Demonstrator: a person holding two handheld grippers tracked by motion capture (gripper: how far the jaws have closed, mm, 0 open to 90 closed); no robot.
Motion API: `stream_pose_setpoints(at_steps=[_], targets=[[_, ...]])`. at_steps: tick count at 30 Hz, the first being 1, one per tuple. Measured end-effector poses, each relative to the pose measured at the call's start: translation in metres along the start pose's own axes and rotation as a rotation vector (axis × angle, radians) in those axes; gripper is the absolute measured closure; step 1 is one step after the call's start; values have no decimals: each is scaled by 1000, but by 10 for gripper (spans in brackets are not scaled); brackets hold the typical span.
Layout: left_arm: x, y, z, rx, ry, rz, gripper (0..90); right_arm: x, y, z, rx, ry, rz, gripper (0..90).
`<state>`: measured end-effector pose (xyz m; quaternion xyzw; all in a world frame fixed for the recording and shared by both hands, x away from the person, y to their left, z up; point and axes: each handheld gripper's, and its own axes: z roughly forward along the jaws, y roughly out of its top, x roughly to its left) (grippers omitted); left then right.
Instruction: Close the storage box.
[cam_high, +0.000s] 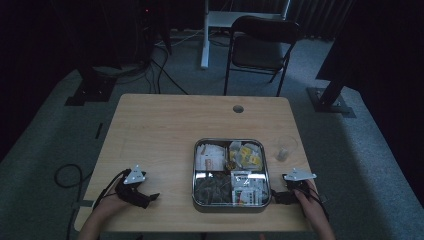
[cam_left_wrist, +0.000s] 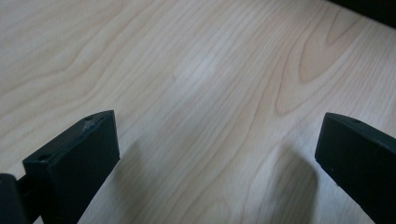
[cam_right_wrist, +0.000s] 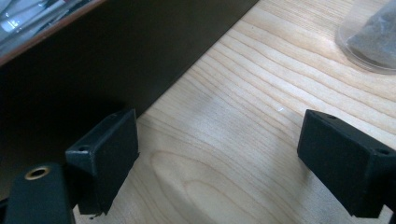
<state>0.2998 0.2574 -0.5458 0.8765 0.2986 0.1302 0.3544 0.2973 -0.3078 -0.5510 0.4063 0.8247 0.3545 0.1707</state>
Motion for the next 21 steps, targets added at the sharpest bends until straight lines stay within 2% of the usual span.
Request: stream_pose_setpoints(at_steps=[3,9,15,21], targets=[[0,0,1,27,1,10,0,0,0,0,0,0,0,118],[1,1,2,30,16,-19,0,0,0,0,0,0,0,118],[0,-1,1,27,55,-62,0,0,0,0,1,0,-1,118],[-1,-1,0,27,61,-69,0,0,0,0,-1,0,1,118]])
